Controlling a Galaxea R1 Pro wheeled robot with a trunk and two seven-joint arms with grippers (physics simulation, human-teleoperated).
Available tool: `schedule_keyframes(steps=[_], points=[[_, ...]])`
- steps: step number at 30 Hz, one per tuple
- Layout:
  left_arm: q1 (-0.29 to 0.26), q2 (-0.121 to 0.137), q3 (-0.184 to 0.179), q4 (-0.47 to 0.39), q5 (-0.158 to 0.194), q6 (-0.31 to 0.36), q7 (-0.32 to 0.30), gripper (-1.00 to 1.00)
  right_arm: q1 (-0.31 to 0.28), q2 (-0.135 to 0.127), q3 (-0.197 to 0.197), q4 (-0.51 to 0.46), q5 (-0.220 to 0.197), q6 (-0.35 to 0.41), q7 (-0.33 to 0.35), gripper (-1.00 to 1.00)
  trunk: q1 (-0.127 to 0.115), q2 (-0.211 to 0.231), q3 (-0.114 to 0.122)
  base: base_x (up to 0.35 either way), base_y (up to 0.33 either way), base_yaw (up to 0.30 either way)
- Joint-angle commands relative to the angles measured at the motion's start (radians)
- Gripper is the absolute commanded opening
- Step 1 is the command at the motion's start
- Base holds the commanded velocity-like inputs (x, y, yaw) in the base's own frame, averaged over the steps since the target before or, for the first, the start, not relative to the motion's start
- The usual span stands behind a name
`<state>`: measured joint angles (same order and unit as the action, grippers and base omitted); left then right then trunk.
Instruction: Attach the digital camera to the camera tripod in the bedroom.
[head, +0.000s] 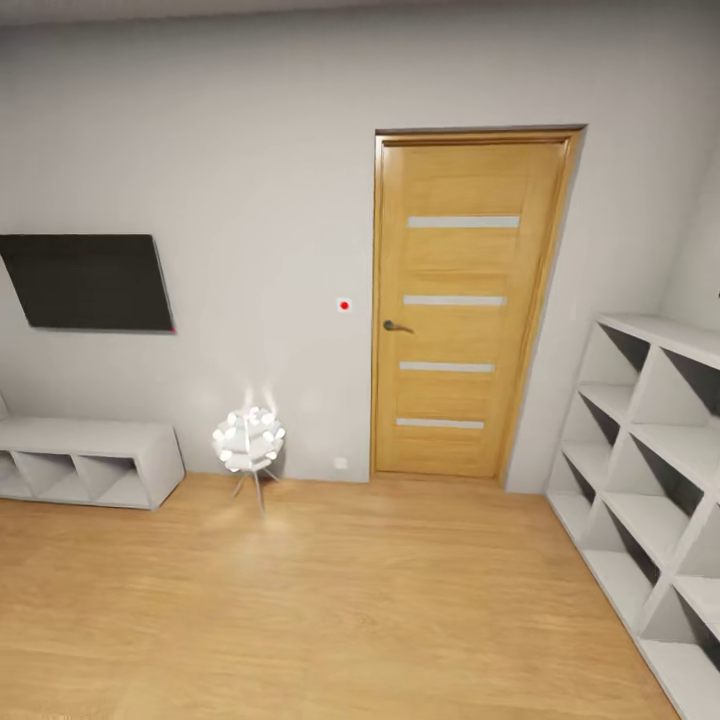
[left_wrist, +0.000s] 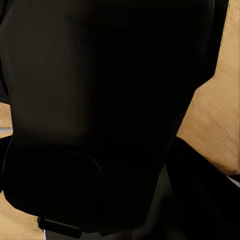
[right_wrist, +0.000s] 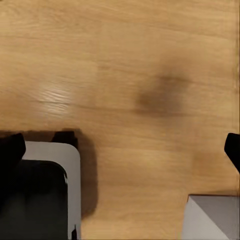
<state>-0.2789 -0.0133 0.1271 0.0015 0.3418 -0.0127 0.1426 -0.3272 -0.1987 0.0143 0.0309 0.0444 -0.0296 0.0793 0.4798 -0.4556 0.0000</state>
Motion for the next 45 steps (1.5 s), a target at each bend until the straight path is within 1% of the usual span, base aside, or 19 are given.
schedule_keyframes(steps=[1, 3, 4, 6, 8, 11, 22, 27, 33, 45], points=[[0.0, 0.0, 0.007, 0.0, 0.003, -0.001, 0.003, -1.0, -0.001, 0.0, 0.001, 0.003, 0.004, -0.005, -0.009, 1.0, 0.001, 0.0, 0.0, 0.327, 0.0, 0.3], [0.0, 0.003, 0.007, 0.0, 0.023, -0.001, 0.004, -1.0, -0.001, -0.001, 0.001, 0.003, 0.003, -0.012, -0.047, 1.0, 0.001, 0.0, 0.0, 0.327, 0.0, 0.3], [0.0, 0.004, 0.007, 0.0, 0.038, -0.001, 0.004, -1.0, -0.001, 0.0, 0.001, 0.003, 0.003, -0.018, -0.072, 1.0, 0.001, 0.0, 0.0, 0.327, 0.0, 0.3], [0.0, 0.006, 0.007, 0.0, 0.057, -0.001, 0.005, -1.0, -0.001, 0.0, 0.001, 0.003, 0.002, -0.024, -0.1, 1.0, 0.001, 0.0, 0.0, 0.327, 0.0, 0.3], [-0.001, 0.006, 0.007, 0.0, 0.068, -0.001, 0.006, -1.0, -0.001, 0.001, 0.001, 0.004, 0.003, -0.027, -0.115, 1.0, 0.001, 0.0, 0.0, 0.327, 0.0, 0.3], [-0.001, 0.007, 0.006, 0.0, 0.076, -0.001, 0.005, -1.0, -0.001, 0.002, 0.001, 0.004, 0.003, -0.029, -0.125, 1.0, 0.001, 0.0, 0.0, 0.327, 0.0, 0.3], [0.0, 0.005, 0.006, 0.0, 0.08, -0.001, 0.005, -1.0, 0.004, 0.002, 0.001, 0.003, 0.004, -0.035, -0.13, 1.0, 0.001, 0.0, 0.0, 0.327, 0.0, 0.3], [0.0, 0.003, 0.006, 0.0, 0.08, -0.001, 0.005, -1.0, 0.014, 0.002, 0.0, 0.003, 0.005, -0.058, -0.13, 1.0, 0.001, 0.0, 0.0, 0.328, 0.0, 0.3], [0.0, -0.002, 0.006, 0.0, 0.08, -0.003, 0.005, -1.0, 0.017, 0.002, 0.001, 0.003, 0.004, -0.061, -0.13, 1.0, 0.001, 0.0, 0.0, 0.316, 0.0, 0.3], [0.0, -0.002, 0.006, 0.0, 0.08, -0.003, 0.005, -1.0, 0.017, 0.002, 0.001, 0.003, 0.004, -0.061, -0.13, 1.0, 0.001, 0.0, 0.0, 0.252, 0.0, 0.3]])
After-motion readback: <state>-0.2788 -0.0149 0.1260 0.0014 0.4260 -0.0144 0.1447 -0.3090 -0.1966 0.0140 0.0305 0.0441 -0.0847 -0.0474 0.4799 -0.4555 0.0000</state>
